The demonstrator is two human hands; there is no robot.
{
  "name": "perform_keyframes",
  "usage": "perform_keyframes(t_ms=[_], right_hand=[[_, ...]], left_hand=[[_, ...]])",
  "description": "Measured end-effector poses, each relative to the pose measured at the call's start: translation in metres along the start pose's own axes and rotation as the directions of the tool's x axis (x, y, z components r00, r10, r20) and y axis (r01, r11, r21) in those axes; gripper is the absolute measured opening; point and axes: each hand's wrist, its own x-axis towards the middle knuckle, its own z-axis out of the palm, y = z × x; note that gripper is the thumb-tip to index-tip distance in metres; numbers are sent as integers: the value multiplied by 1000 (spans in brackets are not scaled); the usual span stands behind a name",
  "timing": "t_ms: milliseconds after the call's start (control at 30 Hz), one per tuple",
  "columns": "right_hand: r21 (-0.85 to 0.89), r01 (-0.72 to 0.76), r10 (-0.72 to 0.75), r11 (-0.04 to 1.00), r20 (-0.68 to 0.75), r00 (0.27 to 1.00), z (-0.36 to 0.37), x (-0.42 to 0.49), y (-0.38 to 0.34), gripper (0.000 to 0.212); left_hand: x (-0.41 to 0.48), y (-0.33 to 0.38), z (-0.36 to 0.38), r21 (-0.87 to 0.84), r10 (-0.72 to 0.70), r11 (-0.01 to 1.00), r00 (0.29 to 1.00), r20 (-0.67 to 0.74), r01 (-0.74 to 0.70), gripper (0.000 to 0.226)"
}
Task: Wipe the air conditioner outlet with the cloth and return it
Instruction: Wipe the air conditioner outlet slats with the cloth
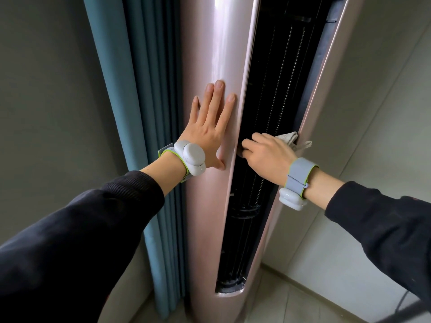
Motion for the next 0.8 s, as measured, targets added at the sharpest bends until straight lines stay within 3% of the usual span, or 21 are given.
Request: perform_keyframes(t_ms=[200,400,600,800], right_hand=[[14,43,-44,999,100,994,5,2,-10,13],[39,-10,10,999,17,1000,-1,-1,2,15],[16,46,-48,999,127,991,7,-1,-13,12],[3,41,-41,999,121,992,8,0,-14,14]], left_hand=[[1,1,1,10,-9,1000,1000,-5,9,163],[2,0,1,7,-11,1000,1000,-5,11,162],[1,1,1,1,-6,1000,1000,-7,6,163],[1,0,0,-4,-7,1000,1000,1,7,162]])
